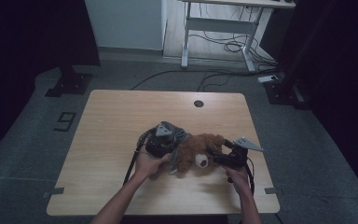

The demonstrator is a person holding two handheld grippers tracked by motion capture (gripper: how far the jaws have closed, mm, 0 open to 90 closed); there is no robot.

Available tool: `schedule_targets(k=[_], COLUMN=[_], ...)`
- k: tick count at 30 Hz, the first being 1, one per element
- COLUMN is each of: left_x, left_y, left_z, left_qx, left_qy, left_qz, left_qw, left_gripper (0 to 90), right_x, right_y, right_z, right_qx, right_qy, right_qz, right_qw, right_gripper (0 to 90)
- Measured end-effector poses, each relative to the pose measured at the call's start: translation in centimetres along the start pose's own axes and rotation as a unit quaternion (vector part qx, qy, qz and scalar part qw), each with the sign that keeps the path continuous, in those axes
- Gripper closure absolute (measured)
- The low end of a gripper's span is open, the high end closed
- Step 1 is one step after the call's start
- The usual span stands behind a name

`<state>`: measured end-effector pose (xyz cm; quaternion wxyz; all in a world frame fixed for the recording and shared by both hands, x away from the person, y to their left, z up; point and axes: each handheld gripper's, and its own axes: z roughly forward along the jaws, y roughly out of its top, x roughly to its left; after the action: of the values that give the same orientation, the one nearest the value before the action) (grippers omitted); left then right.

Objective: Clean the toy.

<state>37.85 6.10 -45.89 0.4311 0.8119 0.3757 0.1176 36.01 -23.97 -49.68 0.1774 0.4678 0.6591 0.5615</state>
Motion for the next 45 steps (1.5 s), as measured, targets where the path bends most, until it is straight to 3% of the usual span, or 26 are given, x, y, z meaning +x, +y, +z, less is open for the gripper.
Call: schedule_targets(k=[2,8,10,13,15,22,27,31,33,34,35,36,37,39,43,45], left_x=[0.1,-0.1,-0.1,-0.3,-0.5,-1.0,-1.7,-2.6,-4.2,-4.2,-5.5,-5.5,-6.8,-7.9,-8.7,-9.1], left_y=[-0.1,-0.3,-0.4,-0.7,-1.1,-2.1,-2.6,-1.5,0.6,0.6,2.3,2.3,3.8,5.0,5.8,5.6], left_z=[0.0,-0.2,-0.3,-0.5,-0.7,-1.3,-2.1,-3.6,-4.4,-4.4,-4.2,-4.2,-3.4,-1.5,2.1,3.5], left_qx=[-0.001,-0.003,-0.004,-0.006,-0.012,-0.021,-0.021,-0.032,-0.047,-0.047,-0.054,-0.054,-0.05,-0.034,0.008,0.03], left_qy=[-0.003,-0.006,-0.008,-0.01,-0.011,-0.019,-0.027,-0.033,-0.027,-0.027,-0.027,-0.027,-0.029,-0.032,-0.032,-0.021], left_qz=[-0.002,-0.003,-0.003,0.001,0.005,0.01,0.013,0.023,0.05,0.05,0.067,0.067,0.084,0.092,0.095,0.104], left_qw=[1.0,1.0,1.0,0.9999,0.9999,0.9996,0.9993,0.9987,0.9973,0.9973,0.9959,0.9959,0.9948,0.9947,0.9949,0.9939], left_gripper=[82.0,82.0,82.0,82.0,82.0,82.0,81.8,81.4,81.3,81.3,81.2,81.1,81.0,80.8,80.8,80.8], right_x=[0.0,-0.6,-0.9,-0.5,-0.4,-0.8,-0.3,0.1,0.4,0.4,0.6,0.7,0.6,0.6,0.6,0.7], right_y=[0.3,3.3,3.7,2.7,1.7,-0.5,-1.8,-2.5,-2.5,-2.5,-2.6,-2.6,-2.5,-2.5,-2.5,-2.6], right_z=[0.0,1.5,2.7,3.3,3.0,1.3,0.6,0.5,0.5,0.5,0.5,0.6,0.6,0.6,0.6,0.7], right_qx=[0.0,0.02,0.053,0.097,0.098,0.082,0.074,0.069,0.068,0.068,0.066,0.066,0.065,0.063,0.063,0.062], right_qy=[-0.001,-0.005,0.005,0.024,0.042,0.055,0.059,0.056,0.046,0.046,0.041,0.038,0.037,0.036,0.034,0.034], right_qz=[-0.003,-0.001,0.003,-0.015,-0.016,-0.005,-0.02,-0.024,-0.031,-0.031,-0.034,-0.034,-0.034,-0.033,-0.034,-0.034], right_qw=[1.0,0.9998,0.9986,0.9949,0.9942,0.9951,0.9953,0.9958,0.9962,0.9962,0.9964,0.9966,0.9966,0.9968,0.9968,0.9969], right_gripper=[7.2,7.3,9.6,12.3,12.8,12.9,15.0,19.5,20.6,20.6,21.0,21.0,21.0,21.0,21.2,21.6])
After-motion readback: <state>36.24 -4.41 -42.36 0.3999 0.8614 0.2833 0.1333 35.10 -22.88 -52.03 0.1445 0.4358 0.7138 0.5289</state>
